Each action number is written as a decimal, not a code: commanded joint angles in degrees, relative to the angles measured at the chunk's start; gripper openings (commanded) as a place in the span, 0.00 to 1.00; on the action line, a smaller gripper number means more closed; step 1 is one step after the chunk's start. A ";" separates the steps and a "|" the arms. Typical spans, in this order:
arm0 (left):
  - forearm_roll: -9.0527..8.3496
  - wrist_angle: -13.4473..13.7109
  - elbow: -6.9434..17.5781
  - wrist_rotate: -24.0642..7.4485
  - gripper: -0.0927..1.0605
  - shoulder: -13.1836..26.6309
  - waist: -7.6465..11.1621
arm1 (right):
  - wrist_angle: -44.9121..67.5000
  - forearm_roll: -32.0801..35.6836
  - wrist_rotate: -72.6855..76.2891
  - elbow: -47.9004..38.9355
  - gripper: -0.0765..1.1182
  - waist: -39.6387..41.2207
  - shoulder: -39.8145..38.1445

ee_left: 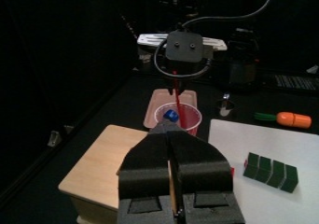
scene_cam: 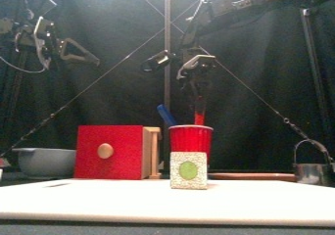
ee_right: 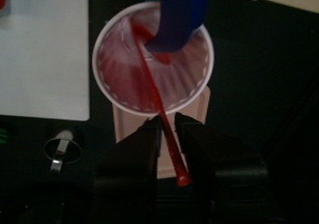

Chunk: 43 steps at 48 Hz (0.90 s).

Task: Place sushi on board then cut the sushi with the knife then place the pieces on the plate
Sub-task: Grasp knife edge with left hand

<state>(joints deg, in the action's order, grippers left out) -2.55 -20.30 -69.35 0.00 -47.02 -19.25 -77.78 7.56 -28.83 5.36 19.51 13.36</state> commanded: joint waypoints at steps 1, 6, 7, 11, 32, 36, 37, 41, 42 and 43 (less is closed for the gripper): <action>0.09 -0.62 1.41 -0.09 0.15 0.09 -0.18 | 0.18 0.53 0.18 1.23 0.47 -0.35 -2.02; 0.09 -0.62 1.41 -0.09 0.15 0.09 -0.18 | 0.18 0.70 0.26 0.97 0.47 -0.97 -1.93; 0.09 -0.62 1.41 -0.09 0.15 0.09 -0.18 | 0.26 0.79 0.26 0.88 0.47 -0.97 -1.93; 0.09 -0.62 1.49 -0.09 0.15 0.09 -0.18 | 0.26 1.32 0.26 1.05 0.47 -1.23 -2.29; 0.00 -0.62 2.20 -0.35 0.15 0.09 -0.18 | -0.18 1.67 0.79 -4.75 0.47 -2.90 -14.94; 0.09 -0.62 2.90 -0.35 0.15 0.09 -0.18 | 0.26 1.85 0.88 -5.63 0.47 -3.08 -18.28; 0.00 -0.62 2.99 -0.35 0.15 0.09 -0.18 | 0.53 2.02 0.88 -5.71 0.47 -3.08 -19.07; 0.09 -0.62 3.43 -0.35 0.15 0.18 -0.26 | 1.85 2.72 2.02 -5.71 0.47 -3.08 -21.36; 0.00 -0.62 3.52 -0.35 0.15 0.18 -0.26 | 2.02 3.16 2.72 -5.89 0.47 -3.08 -22.06; 0.09 -0.62 3.60 -0.35 0.15 0.09 -0.26 | 2.11 3.52 3.60 -5.98 0.47 -3.08 -22.68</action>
<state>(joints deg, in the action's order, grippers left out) -2.46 -20.30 -67.59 -0.26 -46.93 -19.34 -76.38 10.28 -26.46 -1.05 16.44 -5.63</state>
